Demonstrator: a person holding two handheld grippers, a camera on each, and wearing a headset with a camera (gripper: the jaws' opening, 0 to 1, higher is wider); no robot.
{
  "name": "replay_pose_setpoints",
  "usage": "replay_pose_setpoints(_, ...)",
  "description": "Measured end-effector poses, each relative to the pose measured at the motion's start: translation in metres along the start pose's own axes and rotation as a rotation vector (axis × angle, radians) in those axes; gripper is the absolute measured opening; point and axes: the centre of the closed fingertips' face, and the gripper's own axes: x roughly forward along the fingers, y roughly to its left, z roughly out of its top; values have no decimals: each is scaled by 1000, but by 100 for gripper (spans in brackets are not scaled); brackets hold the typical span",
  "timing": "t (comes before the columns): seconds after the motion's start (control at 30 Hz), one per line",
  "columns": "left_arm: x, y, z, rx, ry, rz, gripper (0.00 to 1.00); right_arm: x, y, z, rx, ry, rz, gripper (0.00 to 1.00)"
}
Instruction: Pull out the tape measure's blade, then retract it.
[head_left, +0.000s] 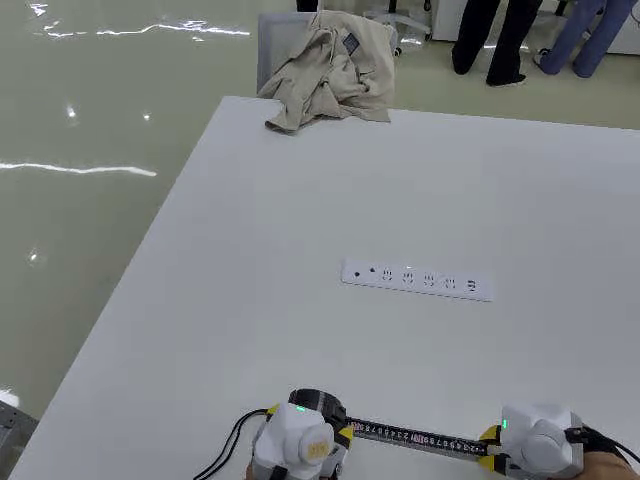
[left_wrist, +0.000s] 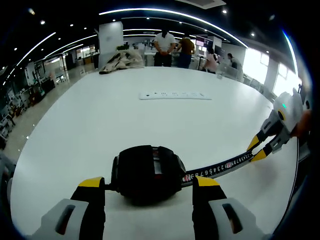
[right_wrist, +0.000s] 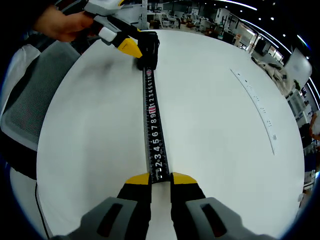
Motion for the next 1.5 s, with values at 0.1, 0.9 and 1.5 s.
replay_pose_setpoints(0.1, -1, 0, 1, -7, -3, 1, 70, 0, 0, 0, 2, 0, 0, 13)
replay_pose_setpoints(0.9, 3, 9, 6, -195, -9, 57, 72, 1, 0, -1, 3, -1, 7, 13)
replay_pose_setpoints(1.5, 7, 5, 6, -212, -2, 43, 58, 0, 1, 1, -9, -1, 11, 13)
